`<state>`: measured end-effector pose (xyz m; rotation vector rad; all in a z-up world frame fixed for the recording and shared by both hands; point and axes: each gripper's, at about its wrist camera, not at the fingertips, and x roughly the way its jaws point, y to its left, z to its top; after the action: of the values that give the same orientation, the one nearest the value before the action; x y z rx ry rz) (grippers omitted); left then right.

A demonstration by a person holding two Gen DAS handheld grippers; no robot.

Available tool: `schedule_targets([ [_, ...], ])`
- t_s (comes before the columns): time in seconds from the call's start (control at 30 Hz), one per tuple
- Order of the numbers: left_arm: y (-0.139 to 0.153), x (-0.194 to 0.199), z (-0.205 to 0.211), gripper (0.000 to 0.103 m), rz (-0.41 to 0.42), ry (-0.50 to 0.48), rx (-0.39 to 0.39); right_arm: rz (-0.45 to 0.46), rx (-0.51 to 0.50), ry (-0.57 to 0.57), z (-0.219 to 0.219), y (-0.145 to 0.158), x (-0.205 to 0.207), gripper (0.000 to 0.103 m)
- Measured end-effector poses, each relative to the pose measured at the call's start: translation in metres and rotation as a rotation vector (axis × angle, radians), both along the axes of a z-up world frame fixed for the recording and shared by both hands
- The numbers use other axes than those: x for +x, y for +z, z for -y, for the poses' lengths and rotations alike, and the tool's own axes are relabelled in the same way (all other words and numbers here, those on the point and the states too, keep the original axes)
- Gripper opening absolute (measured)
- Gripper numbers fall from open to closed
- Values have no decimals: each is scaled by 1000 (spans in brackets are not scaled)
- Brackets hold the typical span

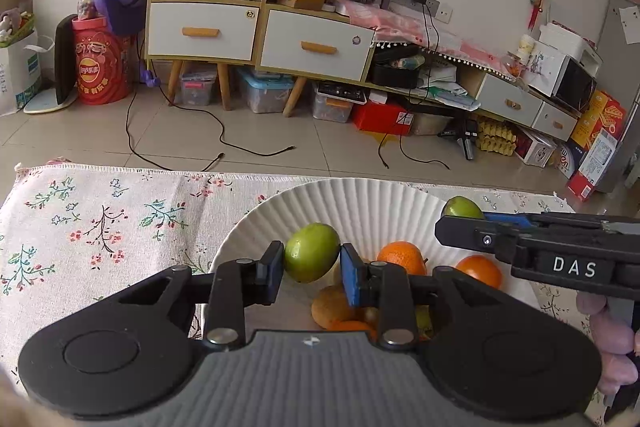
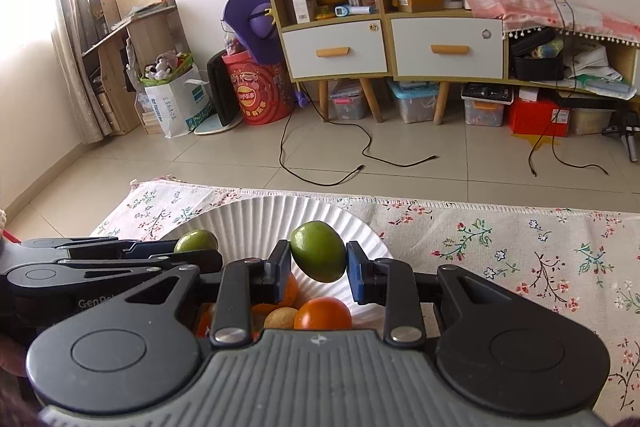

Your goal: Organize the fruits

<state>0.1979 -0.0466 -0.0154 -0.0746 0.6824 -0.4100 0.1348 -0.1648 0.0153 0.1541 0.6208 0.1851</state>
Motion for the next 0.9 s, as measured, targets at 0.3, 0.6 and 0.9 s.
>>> schedule_targets([
  [0.3,4,-3,0,37,17,7,23,-13,3,-7,3,3,1,38],
  [0.6,24,-27,-7,64,28,34,56,-28,36,-88,14,18,-19,63],
  [0.9,40,-71,-17,92,7,112,104,-8,-46,-113,2,41,-64,89],
])
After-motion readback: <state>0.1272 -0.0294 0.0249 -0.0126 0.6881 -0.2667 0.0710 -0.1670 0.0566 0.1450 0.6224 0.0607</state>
